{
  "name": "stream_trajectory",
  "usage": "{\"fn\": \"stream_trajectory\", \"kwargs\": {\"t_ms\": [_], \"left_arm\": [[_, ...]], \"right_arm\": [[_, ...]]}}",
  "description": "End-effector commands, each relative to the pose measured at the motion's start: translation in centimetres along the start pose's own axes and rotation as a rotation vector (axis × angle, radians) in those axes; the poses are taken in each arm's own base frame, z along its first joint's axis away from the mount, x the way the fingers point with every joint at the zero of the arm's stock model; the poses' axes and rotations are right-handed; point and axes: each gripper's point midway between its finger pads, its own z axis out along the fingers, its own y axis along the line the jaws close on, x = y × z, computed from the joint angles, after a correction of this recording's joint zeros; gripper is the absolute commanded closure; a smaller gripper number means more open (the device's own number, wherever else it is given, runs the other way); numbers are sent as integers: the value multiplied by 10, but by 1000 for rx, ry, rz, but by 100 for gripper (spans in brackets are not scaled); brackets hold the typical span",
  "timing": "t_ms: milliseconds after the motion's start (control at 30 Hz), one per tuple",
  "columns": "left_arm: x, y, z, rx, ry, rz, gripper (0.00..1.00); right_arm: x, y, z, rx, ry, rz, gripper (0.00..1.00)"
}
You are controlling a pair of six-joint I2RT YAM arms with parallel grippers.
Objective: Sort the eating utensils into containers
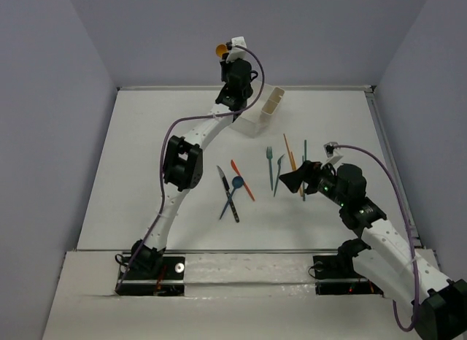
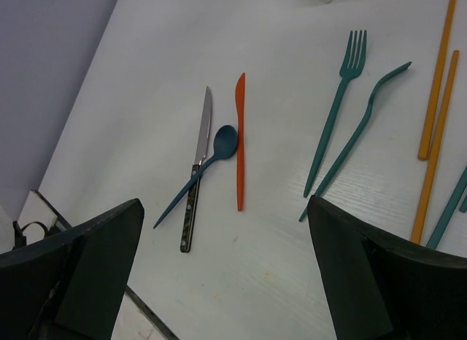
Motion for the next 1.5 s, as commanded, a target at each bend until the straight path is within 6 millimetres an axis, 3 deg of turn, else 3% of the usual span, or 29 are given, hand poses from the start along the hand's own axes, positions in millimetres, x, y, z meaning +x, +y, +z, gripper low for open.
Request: {"fn": "stream_trajectory", "kwargs": {"t_ms": [0, 267, 300, 433, 667, 800, 867, 900, 1000, 1033, 1100, 1133, 1200, 1267, 1333, 1367, 1400, 1467], "left_arm": [[-61, 12, 8, -31, -155, -124, 100], [-37, 7, 14, -16, -145, -141, 100], [-23, 5, 14, -5, -123, -134, 100], [-9, 4, 10, 11, -94, -144, 100], [-5, 2, 6, 32, -70, -182, 100], [-11, 2, -1, 43, -75, -187, 80], [-21, 1, -8, 57, -78, -192, 60], [-23, 2, -9, 54, -70, -185, 55], [-48, 3, -17, 67, -66, -198, 39], [-61, 6, -20, 75, -66, -207, 28], [-75, 8, -23, 91, -58, -209, 24], [-92, 7, -32, 115, -54, -239, 23], [-107, 9, -38, 140, -48, -255, 23], [-125, 7, -57, 186, -7, -275, 24], [-113, 4, -75, 229, 61, -257, 28], [-118, 6, -94, 265, 114, -293, 30], [-109, -3, -110, 345, 168, -299, 32], [-77, 0, -156, 436, 288, -272, 36]], "right_arm": [[-11, 12, 5, -62, -46, -24, 0], [-7, 10, 16, -72, -21, -4, 0], [-8, 10, 16, -69, -27, -7, 0], [-9, 9, 16, -63, -30, -12, 0], [-7, 11, 13, -69, -30, 2, 0], [-8, 11, 12, -70, -34, 0, 0], [-7, 11, 13, -73, -33, -1, 0], [-6, 10, 14, -70, -26, 2, 0], [-4, 9, 15, -70, -12, -3, 0], [-3, 9, 15, -70, -10, -7, 0], [-1, 9, 15, -70, 2, -12, 0], [0, 8, 14, -68, 2, -17, 0], [3, 4, 13, -52, 9, -19, 0], [3, 2, 13, -39, 11, -19, 0], [6, 0, 12, -26, 25, -9, 0], [6, 0, 12, -23, 27, -5, 0], [6, -1, 12, -17, 28, -2, 0], [5, -3, 12, -2, 26, -2, 0]]}}
